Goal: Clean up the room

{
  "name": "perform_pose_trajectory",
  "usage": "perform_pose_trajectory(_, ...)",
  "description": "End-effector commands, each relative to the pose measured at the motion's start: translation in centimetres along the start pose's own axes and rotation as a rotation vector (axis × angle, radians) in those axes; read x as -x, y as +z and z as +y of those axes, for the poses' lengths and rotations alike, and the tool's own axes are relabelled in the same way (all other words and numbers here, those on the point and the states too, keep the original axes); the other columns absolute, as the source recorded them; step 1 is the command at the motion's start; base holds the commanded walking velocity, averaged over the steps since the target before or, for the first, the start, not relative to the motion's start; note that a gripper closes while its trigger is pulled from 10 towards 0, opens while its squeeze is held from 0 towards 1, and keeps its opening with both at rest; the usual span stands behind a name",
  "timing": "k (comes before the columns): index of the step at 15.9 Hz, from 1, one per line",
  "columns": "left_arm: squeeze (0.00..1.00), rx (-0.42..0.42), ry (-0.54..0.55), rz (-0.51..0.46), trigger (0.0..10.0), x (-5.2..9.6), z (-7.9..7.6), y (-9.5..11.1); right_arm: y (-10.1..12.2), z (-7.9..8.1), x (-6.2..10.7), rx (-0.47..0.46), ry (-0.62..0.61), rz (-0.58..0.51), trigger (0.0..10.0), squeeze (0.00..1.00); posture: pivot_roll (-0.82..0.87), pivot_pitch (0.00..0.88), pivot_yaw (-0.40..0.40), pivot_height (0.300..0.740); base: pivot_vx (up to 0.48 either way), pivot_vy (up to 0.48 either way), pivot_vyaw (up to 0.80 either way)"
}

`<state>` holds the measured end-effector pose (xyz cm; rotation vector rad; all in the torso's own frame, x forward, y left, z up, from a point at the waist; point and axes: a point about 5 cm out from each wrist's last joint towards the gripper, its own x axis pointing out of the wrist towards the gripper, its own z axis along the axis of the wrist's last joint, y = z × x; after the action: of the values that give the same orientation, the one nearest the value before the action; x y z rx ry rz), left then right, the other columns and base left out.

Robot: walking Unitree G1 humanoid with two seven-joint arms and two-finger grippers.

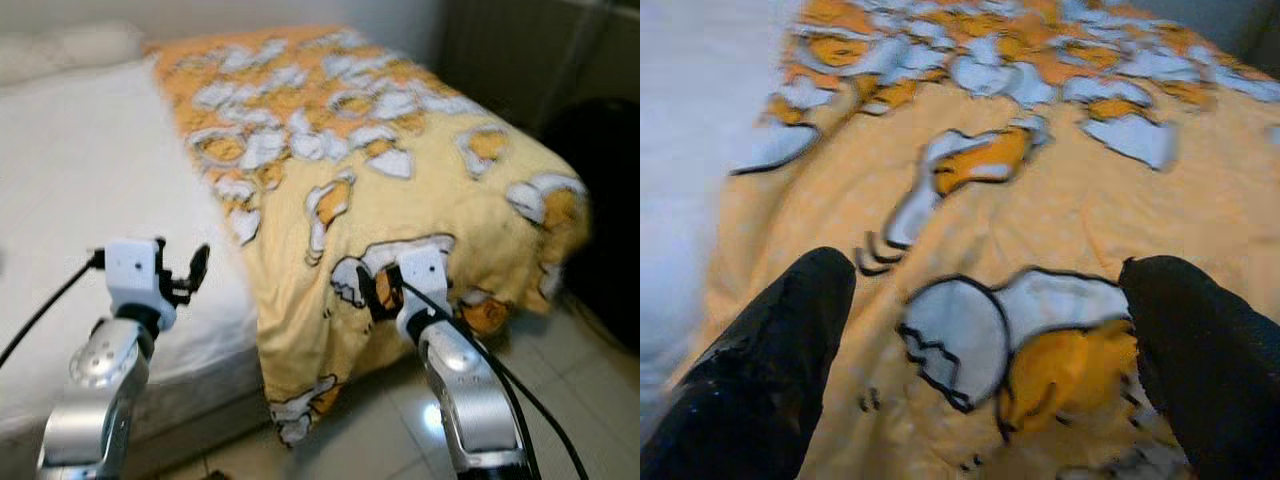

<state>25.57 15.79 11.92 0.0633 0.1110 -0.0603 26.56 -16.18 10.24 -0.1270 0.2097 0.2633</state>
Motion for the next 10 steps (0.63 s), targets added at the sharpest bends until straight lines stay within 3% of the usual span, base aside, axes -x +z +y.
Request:
perform_pose_trajectory(1,0.00,-0.004,0.005,-0.011,10.0,-0.2,0.0,0.5,0.3,-0.7,0.0,0.009,-0.016,-0.015,10.0,0.00,-0.01,0.000,0.044,0.740,0.000,-0.480,0.80)
perform_pose_trajectory(3,0.00,0.006,0.014,0.026,10.0,-0.4,0.1,0.3,0.0,-1.1,0.2,0.008,-0.026,-0.008,10.0,0.00,-0.01,0.000,0.042,0.740,0.000,-0.240,0.80)
perform_pose_trajectory(5,0.00,-0.007,0.009,0.014,10.0,-0.5,0.2,0.5,-0.2,-1.6,0.4,-0.060,-0.066,-0.012,10.0,0.00,-0.01,0.000,0.042,0.740,0.000,0.480,0.00)
perform_pose_trajectory(7,0.00,-0.014,0.022,-0.004,10.0,-0.9,0.5,0.8,-0.1,-1.5,0.4,-0.061,-0.077,-0.016,10.0,0.00,-0.01,0.000,0.045,0.740,0.000,0.480,0.00)
perform_pose_trajectory(10,0.00,-0.021,-0.004,-0.017,10.0,-1.2,0.4,1.3,-0.2,-0.9,0.6,-0.086,-0.082,-0.020,10.0,0.00,-0.01,0.000,0.050,0.740,0.000,0.000,0.00)
